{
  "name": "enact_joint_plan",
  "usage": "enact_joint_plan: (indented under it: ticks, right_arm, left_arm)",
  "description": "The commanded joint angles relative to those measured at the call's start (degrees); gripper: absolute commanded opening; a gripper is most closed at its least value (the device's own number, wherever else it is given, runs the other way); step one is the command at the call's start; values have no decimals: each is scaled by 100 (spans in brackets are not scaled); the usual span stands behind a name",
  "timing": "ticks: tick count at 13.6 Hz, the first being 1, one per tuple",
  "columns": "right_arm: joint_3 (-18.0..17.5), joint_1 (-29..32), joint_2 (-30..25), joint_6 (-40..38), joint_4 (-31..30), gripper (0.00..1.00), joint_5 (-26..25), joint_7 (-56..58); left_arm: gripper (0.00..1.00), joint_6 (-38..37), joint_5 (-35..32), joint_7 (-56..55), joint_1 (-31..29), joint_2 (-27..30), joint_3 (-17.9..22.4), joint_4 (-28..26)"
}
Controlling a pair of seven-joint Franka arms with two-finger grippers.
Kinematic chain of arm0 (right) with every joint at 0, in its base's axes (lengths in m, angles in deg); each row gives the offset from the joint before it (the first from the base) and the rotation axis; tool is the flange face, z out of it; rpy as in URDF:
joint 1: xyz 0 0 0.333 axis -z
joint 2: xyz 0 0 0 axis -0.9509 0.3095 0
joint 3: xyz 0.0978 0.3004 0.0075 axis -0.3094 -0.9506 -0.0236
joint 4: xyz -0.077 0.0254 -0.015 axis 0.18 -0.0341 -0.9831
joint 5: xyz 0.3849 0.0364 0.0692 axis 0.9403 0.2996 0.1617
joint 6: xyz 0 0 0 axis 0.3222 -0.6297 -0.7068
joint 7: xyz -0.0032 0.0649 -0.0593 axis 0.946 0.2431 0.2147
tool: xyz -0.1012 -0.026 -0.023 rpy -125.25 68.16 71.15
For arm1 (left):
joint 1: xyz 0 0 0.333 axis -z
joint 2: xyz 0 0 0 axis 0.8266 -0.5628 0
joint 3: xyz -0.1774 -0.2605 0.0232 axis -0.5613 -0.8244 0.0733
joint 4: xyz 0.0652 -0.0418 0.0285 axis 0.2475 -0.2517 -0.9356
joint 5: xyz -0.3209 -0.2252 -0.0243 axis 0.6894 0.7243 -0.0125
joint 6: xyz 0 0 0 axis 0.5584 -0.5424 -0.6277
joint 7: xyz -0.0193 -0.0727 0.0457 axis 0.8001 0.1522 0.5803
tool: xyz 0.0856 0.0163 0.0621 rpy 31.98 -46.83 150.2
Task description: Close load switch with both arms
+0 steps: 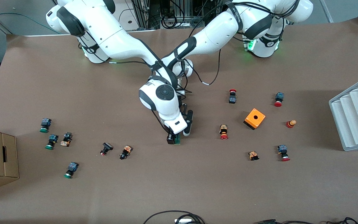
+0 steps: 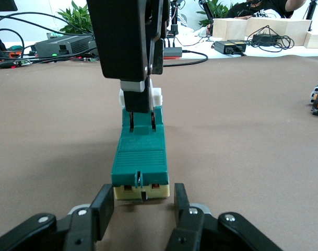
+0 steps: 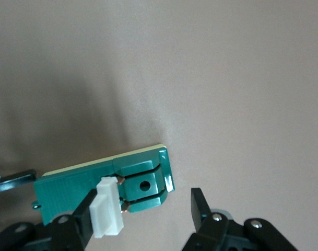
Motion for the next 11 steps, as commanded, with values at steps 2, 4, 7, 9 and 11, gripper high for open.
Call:
enact_joint_plan:
  ticks: [2,4,7,9,11]
  right_arm:
    - [5,49,0,67,104,74,83,105]
    - [5,49,0,76,130,73,83,105]
    - [5,49,9,76,183,73,83,105]
    - [5,49,9,76,183,73,92,105]
    - [13,58,9,93,183,73,83,105]
  left_arm:
    - [53,2,-92,-98,72,-86,95,65]
    - [53,2,-92,-98,72,-86,95,74]
    - [53,-7,-92,-107,72,-86,95,57]
    - [53,11,-92,-37,72,-77,95,109]
    - [53,11,-92,-71,72,-77,95,74]
